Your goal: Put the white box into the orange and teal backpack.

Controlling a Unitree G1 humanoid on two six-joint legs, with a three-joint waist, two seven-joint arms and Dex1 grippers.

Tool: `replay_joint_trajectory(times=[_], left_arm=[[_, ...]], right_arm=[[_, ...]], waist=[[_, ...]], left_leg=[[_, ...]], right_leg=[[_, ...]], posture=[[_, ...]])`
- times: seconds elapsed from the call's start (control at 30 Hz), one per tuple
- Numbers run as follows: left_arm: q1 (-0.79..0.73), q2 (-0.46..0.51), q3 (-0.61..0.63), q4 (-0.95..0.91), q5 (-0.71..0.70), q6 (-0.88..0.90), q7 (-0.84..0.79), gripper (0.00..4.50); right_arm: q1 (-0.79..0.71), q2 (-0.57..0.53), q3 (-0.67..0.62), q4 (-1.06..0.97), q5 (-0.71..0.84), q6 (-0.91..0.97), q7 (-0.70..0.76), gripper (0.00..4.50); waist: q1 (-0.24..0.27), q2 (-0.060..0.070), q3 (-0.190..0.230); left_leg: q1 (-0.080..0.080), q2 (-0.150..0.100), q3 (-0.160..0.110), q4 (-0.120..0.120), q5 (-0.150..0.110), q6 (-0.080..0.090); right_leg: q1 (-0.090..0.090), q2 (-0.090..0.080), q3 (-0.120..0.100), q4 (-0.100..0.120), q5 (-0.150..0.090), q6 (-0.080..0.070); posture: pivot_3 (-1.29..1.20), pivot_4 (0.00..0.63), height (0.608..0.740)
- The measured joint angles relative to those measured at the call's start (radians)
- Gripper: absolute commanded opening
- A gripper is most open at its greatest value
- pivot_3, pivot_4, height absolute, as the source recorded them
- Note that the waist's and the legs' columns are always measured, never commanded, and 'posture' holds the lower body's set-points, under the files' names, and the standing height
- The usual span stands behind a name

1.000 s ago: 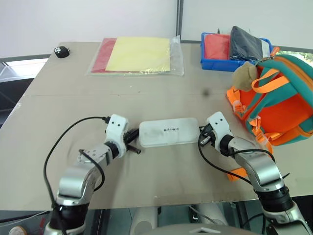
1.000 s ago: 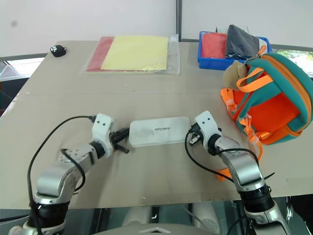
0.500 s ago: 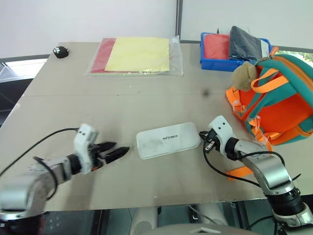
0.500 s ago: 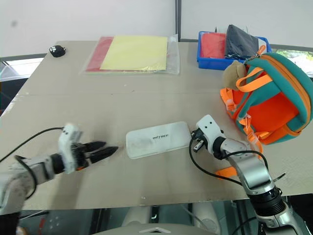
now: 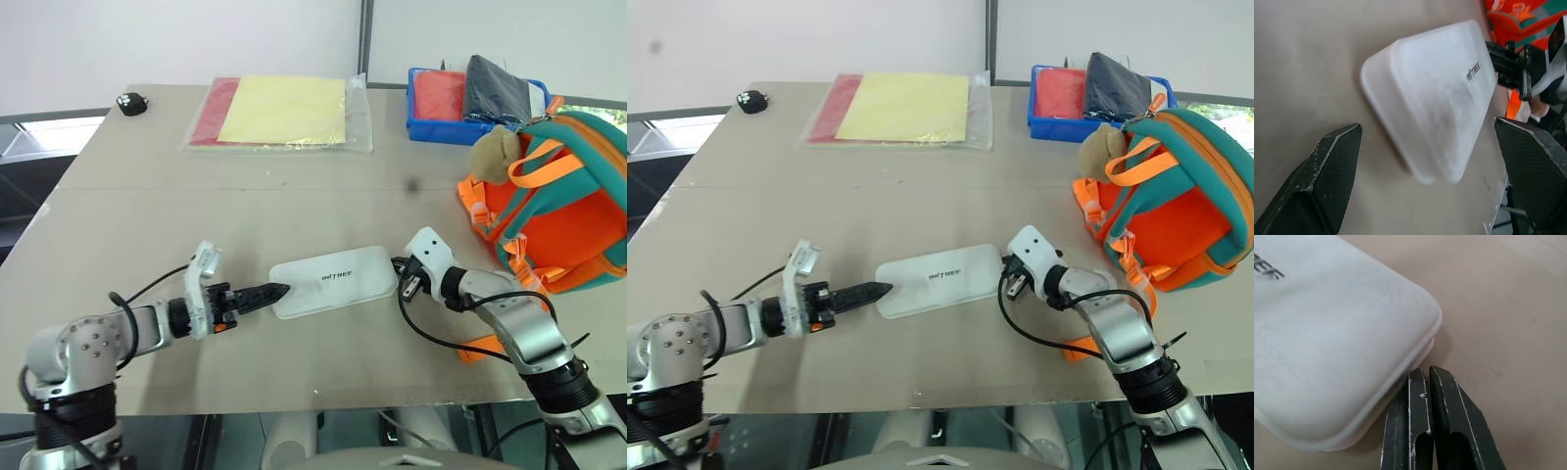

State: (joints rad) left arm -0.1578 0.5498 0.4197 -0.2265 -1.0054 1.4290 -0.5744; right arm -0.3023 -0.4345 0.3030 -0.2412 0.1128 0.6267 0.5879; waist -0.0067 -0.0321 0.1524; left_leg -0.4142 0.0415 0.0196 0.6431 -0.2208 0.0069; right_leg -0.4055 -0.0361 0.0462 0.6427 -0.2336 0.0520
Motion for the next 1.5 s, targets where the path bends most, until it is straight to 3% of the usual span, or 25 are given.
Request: replay_joint_trajectory(times=[0.07,0.13,0.23,0.3,0.4,0.5,0.53,0.6,0.73,0.77,0.9,1.07,1.2,1.3,1.4,1.5], left_arm=[[-0.029,-0.090,0.003,-0.002,-0.012,0.021,0.063,4.39],[-0.030,-0.120,0.002,-0.014,-0.019,0.028,0.093,4.39],[-0.021,-0.143,0.011,-0.027,-0.020,0.037,0.136,3.24],[-0.012,-0.163,0.021,-0.027,-0.041,0.047,0.141,2.21],[-0.014,-0.193,0.040,-0.038,-0.111,0.052,0.139,1.26],[-0.022,-0.193,0.046,-0.040,-0.138,0.052,0.168,1.10],[-0.021,-0.193,0.048,-0.039,-0.140,0.052,0.171,1.10],[-0.031,-0.193,0.042,-0.037,-0.144,0.048,0.179,1.10],[-0.126,-0.200,0.042,0.025,-0.133,-0.011,0.217,1.10],[-0.150,-0.202,0.044,0.038,-0.133,-0.027,0.224,1.10],[-0.237,-0.200,0.017,0.112,-0.123,-0.068,0.227,1.10],[-0.288,-0.185,-0.036,0.174,-0.089,-0.110,0.200,1.10],[-0.326,-0.185,-0.062,0.196,-0.074,-0.143,0.184,1.10],[-0.323,-0.190,-0.077,0.196,-0.071,-0.152,0.184,1.10],[-0.310,-0.191,-0.081,0.188,-0.064,-0.167,0.186,1.10],[-0.298,-0.190,-0.074,0.162,-0.060,-0.182,0.197,1.10]], right_arm=[[-0.006,0.023,0.012,0.011,0.004,-0.001,0.013,0.00],[-0.008,0.029,0.018,0.015,0.001,-0.008,0.018,0.00],[-0.007,0.027,0.008,0.015,0.002,-0.011,0.020,0.00],[-0.001,0.027,-0.005,0.015,0.002,-0.016,0.020,0.00],[0.019,0.042,-0.052,0.007,0.016,-0.017,0.004,0.00],[0.062,0.053,-0.149,-0.065,0.075,0.003,-0.010,1.17],[0.072,0.047,-0.169,-0.092,0.092,0.004,-0.008,1.81],[0.102,0.039,-0.213,-0.169,0.123,0.032,-0.009,2.27],[0.210,0.066,-0.473,-0.522,0.260,0.259,-0.134,4.04],[0.226,0.068,-0.508,-0.578,0.282,0.296,-0.152,4.09],[0.335,0.128,-0.625,-0.743,0.374,0.463,-0.256,4.09],[0.361,0.168,-0.685,-0.768,0.398,0.476,-0.453,4.09],[0.217,0.172,-0.674,-0.697,0.319,0.479,-0.573,4.09],[0.083,0.151,-0.640,-0.514,0.242,0.416,-0.611,4.09],[-0.012,0.134,-0.601,-0.304,0.163,0.290,-0.626,3.26],[-0.060,0.102,-0.544,-0.157,0.086,0.144,-0.613,1.72]], waist=[[0.002,0.000,-0.001],[-0.001,-0.002,-0.003],[-0.002,-0.002,-0.003],[-0.002,-0.002,-0.003],[0.003,-0.002,-0.003],[0.001,-0.002,-0.003],[0.000,-0.002,-0.003],[-0.001,-0.002,-0.003],[0.012,-0.002,-0.002],[0.012,-0.003,-0.002],[0.010,-0.003,-0.002],[-0.002,-0.003,-0.002],[-0.011,-0.003,-0.002],[-0.010,-0.003,-0.002],[-0.009,-0.003,-0.002],[-0.007,-0.002,-0.001]], left_leg=[[0.000,0.000,-0.001,0.003,0.000,0.000],[0.000,0.000,-0.001,0.004,0.000,0.000],[0.000,0.000,-0.001,0.004,0.000,0.000],[-0.001,0.000,-0.002,0.004,0.000,0.000],[-0.001,0.000,-0.003,0.004,0.000,0.000],[-0.001,0.000,-0.003,0.004,0.000,0.000],[-0.001,0.000,-0.003,0.004,0.000,0.000],[-0.001,0.000,-0.004,0.004,0.000,0.000],[-0.002,0.000,-0.006,0.003,0.000,0.000],[-0.002,0.000,-0.006,0.003,0.000,0.000],[-0.002,0.000,-0.004,0.002,0.000,0.000],[-0.002,0.000,-0.003,0.001,0.000,0.000],[-0.002,0.000,-0.001,0.001,0.000,0.000],[-0.002,0.000,-0.001,0.000,0.000,0.000],[-0.003,0.000,-0.001,-0.002,0.000,0.000],[-0.005,-0.001,0.000,-0.005,0.000,0.000]], right_leg=[[0.002,0.000,0.000,0.000,-0.001,-0.001],[0.002,0.000,0.000,0.000,-0.001,-0.001],[0.002,0.000,0.000,0.000,-0.001,-0.001],[0.002,0.000,-0.001,0.000,-0.001,-0.002],[0.002,0.000,-0.002,0.000,-0.001,-0.002],[0.002,0.000,-0.002,0.000,-0.001,-0.002],[0.002,0.000,-0.002,0.000,-0.001,-0.002],[0.002,0.000,-0.002,0.000,-0.001,-0.002],[0.001,0.001,-0.003,0.000,-0.001,-0.002],[0.001,0.001,-0.003,0.000,-0.001,-0.002],[0.001,0.001,-0.002,0.000,-0.001,-0.002],[0.000,0.001,-0.001,-0.001,-0.001,-0.002],[-0.001,0.001,0.001,-0.001,-0.001,-0.002],[-0.001,0.001,0.000,-0.001,-0.001,-0.002],[-0.003,0.001,0.001,-0.001,0.001,0.001],[-0.005,0.001,0.001,-0.001,0.001,0.003]], posture=[[0.00,0.150,0.740],[0.00,0.150,0.740],[0.00,0.150,0.740],[0.00,0.150,0.740],[0.00,0.150,0.740],[0.00,0.150,0.740],[0.00,0.150,0.740],[0.00,0.150,0.740],[0.00,0.150,0.740],[0.00,0.150,0.740],[0.00,0.150,0.740],[0.00,0.150,0.740],[0.00,0.150,0.740],[0.00,0.150,0.740],[0.00,0.150,0.740],[0.00,0.150,0.740]])
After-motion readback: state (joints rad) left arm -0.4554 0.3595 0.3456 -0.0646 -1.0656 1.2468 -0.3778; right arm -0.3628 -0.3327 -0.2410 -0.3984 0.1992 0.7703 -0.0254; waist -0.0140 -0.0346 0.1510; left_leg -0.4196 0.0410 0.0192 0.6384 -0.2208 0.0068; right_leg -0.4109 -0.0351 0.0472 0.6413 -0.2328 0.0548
